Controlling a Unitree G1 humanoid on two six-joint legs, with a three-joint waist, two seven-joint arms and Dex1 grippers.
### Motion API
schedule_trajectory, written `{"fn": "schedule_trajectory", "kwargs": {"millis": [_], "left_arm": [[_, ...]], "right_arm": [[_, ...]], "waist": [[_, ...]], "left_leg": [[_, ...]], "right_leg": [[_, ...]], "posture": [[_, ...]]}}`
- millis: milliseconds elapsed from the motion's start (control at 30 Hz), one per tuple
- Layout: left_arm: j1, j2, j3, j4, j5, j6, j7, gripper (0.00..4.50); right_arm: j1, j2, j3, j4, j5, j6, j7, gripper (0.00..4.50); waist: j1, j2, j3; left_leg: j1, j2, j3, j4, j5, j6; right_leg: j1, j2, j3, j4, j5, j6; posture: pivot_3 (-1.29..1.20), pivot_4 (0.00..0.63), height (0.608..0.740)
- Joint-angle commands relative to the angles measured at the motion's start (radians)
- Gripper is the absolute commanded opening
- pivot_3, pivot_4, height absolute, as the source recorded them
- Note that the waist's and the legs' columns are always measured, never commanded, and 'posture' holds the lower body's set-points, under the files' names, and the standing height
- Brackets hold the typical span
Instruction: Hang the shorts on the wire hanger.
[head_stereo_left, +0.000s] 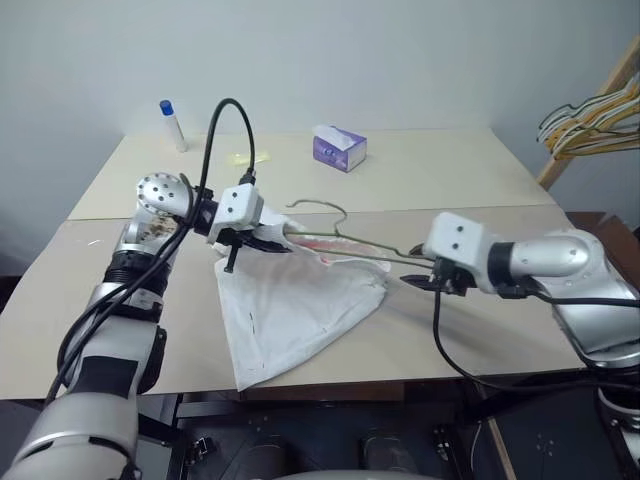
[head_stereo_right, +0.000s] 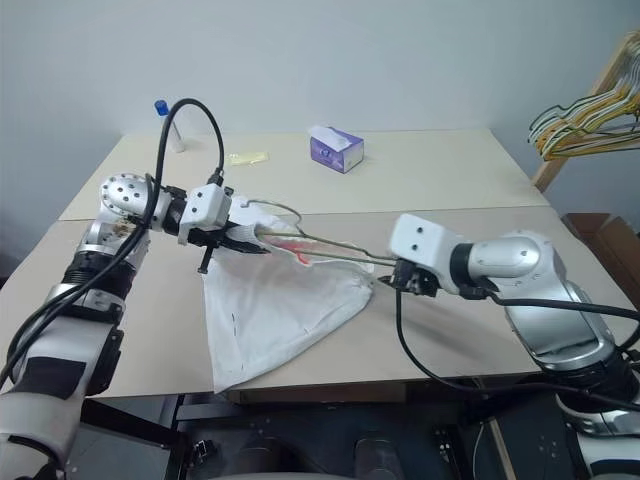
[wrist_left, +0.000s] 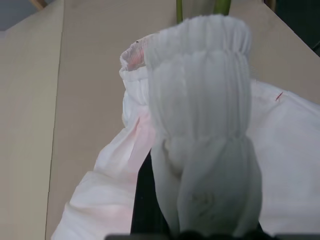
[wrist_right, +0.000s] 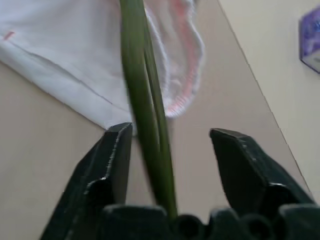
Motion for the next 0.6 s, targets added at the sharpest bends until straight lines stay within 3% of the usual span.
{"fn": "schedule_trajectory", "kwargs": {"millis": [33, 67, 267, 367, 467, 600], "left_arm": [[0.022, 0.035, 0.054, -0.048, -0.028, 0.055, 0.029, 0.00], [0.031, 0.038, 0.061, -0.056, -0.029, 0.068, 0.037, 0.00], [0.055, 0.042, 0.089, -0.082, -0.032, 0.123, 0.086, 0.00], [0.052, 0.035, 0.098, -0.089, -0.046, 0.161, 0.093, 0.00], [0.049, 0.034, 0.098, -0.095, -0.046, 0.179, 0.089, 0.00], [0.048, 0.029, 0.100, -0.106, -0.044, 0.194, 0.086, 0.00]], "right_arm": [[0.067, -0.013, -0.128, -0.023, 0.036, 0.034, -0.039, 4.26], [0.091, -0.009, -0.157, -0.024, 0.047, 0.042, -0.048, 4.47], [0.195, 0.115, -0.263, 0.023, 0.143, 0.015, -0.109, 4.47], [0.214, 0.230, -0.206, 0.044, 0.148, -0.024, -0.170, 4.47], [0.168, 0.429, -0.101, 0.130, 0.128, -0.065, -0.282, 4.47], [0.089, 0.563, -0.039, 0.258, 0.092, -0.099, -0.367, 4.47]], "waist": [[0.000, 0.000, 0.000], [-0.001, 0.000, 0.000], [0.004, -0.001, 0.000], [0.003, -0.001, -0.001], [-0.007, -0.002, -0.001], [-0.005, 0.000, 0.000]], "left_leg": [[0.000, 0.000, 0.000, 0.000, 0.000, 0.000], [0.000, 0.000, 0.000, 0.000, 0.000, 0.000], [0.002, 0.000, 0.000, 0.000, 0.000, 0.000], [0.003, 0.000, 0.000, 0.000, 0.000, 0.000], [0.004, 0.000, 0.000, -0.001, 0.000, 0.000], [0.004, 0.000, 0.000, -0.001, 0.000, 0.000]], "right_leg": [[0.000, 0.000, 0.000, 0.000, 0.000, 0.000], [0.000, 0.000, 0.000, 0.000, 0.000, 0.000], [0.002, 0.000, 0.001, 0.001, 0.000, 0.000], [0.002, 0.000, 0.001, 0.001, 0.000, 0.000], [0.002, 0.000, 0.002, 0.002, 0.000, 0.000], [0.001, 0.001, 0.003, 0.004, 0.000, 0.000]], "posture": [[-0.09, 0.000, 0.740], [-0.09, 0.000, 0.740], [-0.08, 0.000, 0.740], [-0.07, 0.000, 0.740], [-0.07, 0.000, 0.740], [-0.07, 0.000, 0.740]]}}
